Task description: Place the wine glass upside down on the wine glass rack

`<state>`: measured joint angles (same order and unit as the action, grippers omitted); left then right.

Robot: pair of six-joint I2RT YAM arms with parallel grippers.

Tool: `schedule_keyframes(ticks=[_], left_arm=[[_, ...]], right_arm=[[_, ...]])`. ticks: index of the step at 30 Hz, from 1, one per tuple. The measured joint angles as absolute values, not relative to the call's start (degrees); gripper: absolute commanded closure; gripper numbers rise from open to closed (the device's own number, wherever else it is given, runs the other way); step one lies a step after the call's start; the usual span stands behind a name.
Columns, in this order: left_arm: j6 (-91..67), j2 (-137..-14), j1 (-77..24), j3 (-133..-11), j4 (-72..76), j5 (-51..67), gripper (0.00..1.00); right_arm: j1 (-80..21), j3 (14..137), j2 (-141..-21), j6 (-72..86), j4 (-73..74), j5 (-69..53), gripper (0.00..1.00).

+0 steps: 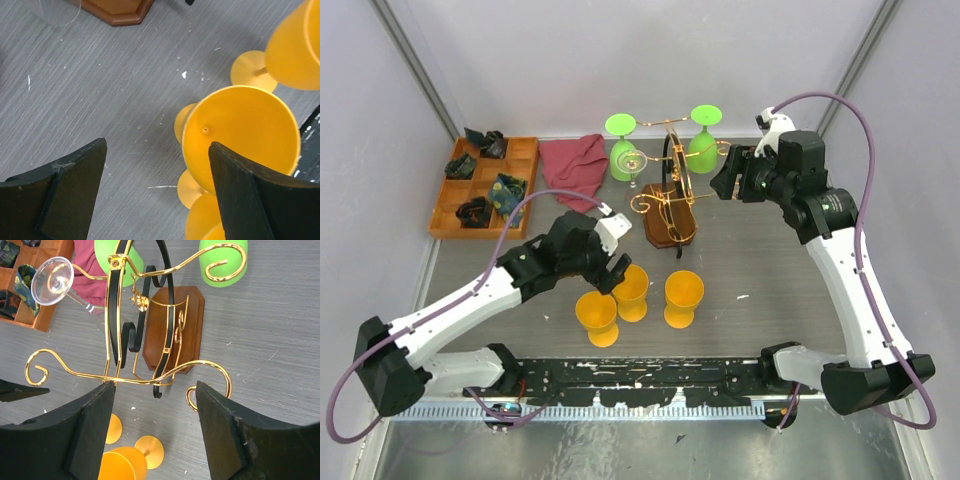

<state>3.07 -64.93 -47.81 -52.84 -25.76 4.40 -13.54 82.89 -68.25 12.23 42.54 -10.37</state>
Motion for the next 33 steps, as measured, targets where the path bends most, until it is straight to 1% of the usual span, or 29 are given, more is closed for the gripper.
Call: schedule_keyframes(ticks=[2, 7, 15, 19, 20, 22, 26, 27, 33], left_arm=[[3.4, -66.8, -47.8, -53.6, -26.1, 2.9, 0.12], [4.5, -69.2, -47.8, -55.6, -26.3, 1.5, 0.25], [6.2, -70.5, -47.9, -55.8, -27.6, 2.0, 0.34], [6.7, -70.8, -47.9, -55.8, -27.8, 2.3, 0.42], [6.7, -70.8, -47.9, -55.8, -27.8, 2.4, 0.46], [6.9, -70.8, -47.9, -55.8, -27.8, 2.5, 0.57], [6.9, -70.8, -47.9, -55.8, -27.8, 2.6, 0.91], [7.3, -70.8, -47.9, -55.8, -27.8, 2.6, 0.94], [7.1, -69.6, -47.9, -55.8, -27.3, 1.2, 0.97]], right_arm=[[-13.5, 83.5, -68.2, 12.1, 42.5, -10.4, 0.29], [-13.5, 83.7, -68.2, 11.8, 42.5, -10.4, 0.33], [-13.5, 83.7, -68.2, 11.2, 42.5, -10.4, 0.36], [-13.5, 83.7, -68.3, 11.1, 42.5, -10.6, 0.38], [-13.5, 83.7, -68.3, 11.1, 42.5, -10.7, 0.38], [-13.5, 83.7, -68.4, 11.1, 42.3, -10.9, 0.39], [-13.5, 83.7, -68.9, 11.1, 42.0, -11.2, 0.40], [-13.5, 83.7, -69.0, 11.1, 42.0, -11.2, 0.40], [-13.6, 83.7, -69.2, 11.1, 41.6, -11.2, 0.40]])
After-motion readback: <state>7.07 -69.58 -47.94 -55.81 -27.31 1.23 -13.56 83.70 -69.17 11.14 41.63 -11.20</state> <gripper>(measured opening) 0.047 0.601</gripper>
